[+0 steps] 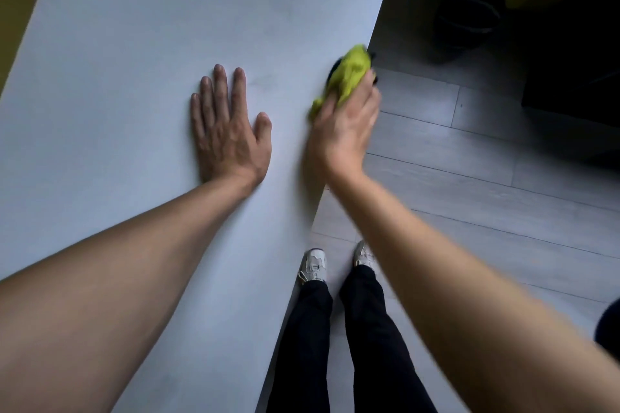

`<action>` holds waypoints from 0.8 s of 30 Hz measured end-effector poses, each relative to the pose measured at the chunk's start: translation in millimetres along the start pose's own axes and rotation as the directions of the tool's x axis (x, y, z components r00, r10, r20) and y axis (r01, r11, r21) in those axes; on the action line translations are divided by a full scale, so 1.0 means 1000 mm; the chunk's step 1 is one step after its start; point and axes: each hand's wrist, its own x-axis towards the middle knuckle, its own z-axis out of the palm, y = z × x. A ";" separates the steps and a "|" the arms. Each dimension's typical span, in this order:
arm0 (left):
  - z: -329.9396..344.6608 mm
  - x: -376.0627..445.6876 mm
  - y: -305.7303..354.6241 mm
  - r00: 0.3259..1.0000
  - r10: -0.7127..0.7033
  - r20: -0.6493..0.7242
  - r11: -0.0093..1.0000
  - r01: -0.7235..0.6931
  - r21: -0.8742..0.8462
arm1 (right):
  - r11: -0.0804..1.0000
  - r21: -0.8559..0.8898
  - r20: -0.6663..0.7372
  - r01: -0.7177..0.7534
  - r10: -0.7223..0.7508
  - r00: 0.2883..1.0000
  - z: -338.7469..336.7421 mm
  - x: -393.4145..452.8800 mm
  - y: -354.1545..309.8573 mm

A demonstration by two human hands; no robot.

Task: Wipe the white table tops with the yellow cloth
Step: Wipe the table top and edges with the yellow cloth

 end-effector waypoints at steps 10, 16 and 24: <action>-0.010 -0.013 -0.019 0.983 0.174 0.061 0.974 -0.163 -0.158 | 0.999 0.024 -0.019 0.034 -0.033 0.999 -0.002 -0.028 0.008; -0.019 -0.148 -0.048 0.981 0.193 0.001 0.977 -0.192 -0.095 | 1.000 0.020 0.111 0.000 -0.003 0.994 -0.032 -0.194 0.037; -0.034 -0.268 -0.088 0.989 0.122 0.083 0.992 -0.118 -0.051 | 0.999 0.048 0.051 -0.025 0.023 0.998 -0.019 -0.142 0.028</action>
